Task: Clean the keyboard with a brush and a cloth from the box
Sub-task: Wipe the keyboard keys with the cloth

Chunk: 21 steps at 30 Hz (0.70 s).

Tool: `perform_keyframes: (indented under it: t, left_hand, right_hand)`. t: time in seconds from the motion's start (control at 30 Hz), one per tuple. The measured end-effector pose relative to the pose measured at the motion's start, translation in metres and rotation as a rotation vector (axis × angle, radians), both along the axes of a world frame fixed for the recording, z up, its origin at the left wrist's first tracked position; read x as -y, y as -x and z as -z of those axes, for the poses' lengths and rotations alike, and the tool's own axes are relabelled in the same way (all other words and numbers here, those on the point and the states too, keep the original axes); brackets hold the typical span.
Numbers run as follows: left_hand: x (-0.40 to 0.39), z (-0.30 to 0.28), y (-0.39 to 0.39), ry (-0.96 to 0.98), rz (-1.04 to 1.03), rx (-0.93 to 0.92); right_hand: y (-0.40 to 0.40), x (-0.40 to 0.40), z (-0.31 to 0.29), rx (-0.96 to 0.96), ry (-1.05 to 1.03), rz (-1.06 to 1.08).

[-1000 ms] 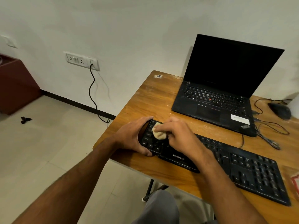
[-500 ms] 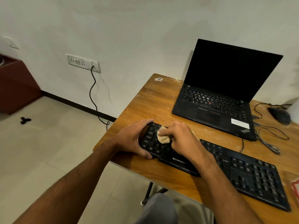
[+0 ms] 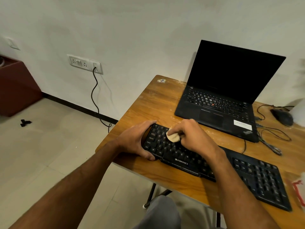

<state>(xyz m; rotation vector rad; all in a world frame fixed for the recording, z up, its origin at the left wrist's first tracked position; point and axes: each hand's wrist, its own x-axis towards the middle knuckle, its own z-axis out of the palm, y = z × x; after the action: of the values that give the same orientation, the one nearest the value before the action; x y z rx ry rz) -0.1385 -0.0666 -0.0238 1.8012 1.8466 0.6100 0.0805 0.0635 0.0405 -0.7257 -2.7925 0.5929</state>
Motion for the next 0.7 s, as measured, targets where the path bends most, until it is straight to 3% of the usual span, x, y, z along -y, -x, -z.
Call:
perform_keyframes:
  t: [0.1, 0.23, 0.47, 0.7]
  left_hand:
    - [-0.004, -0.005, -0.009, 0.045, 0.05, -0.029]
    - [-0.014, -0.011, -0.023, 0.053, 0.06, -0.106]
    - [-0.011, -0.007, -0.019, 0.017, 0.0, -0.015]
    - [-0.008, -0.005, -0.019, 0.001, -0.019, 0.041]
  right_hand:
    - [0.009, -0.004, 0.004, -0.108, -0.034, 0.087]
    - [0.026, -0.001, 0.017, -0.1, -0.065, -0.05]
    - [-0.007, -0.022, 0.011, 0.076, -0.115, 0.036]
    - [0.019, -0.011, 0.022, -0.038, -0.089, -0.08]
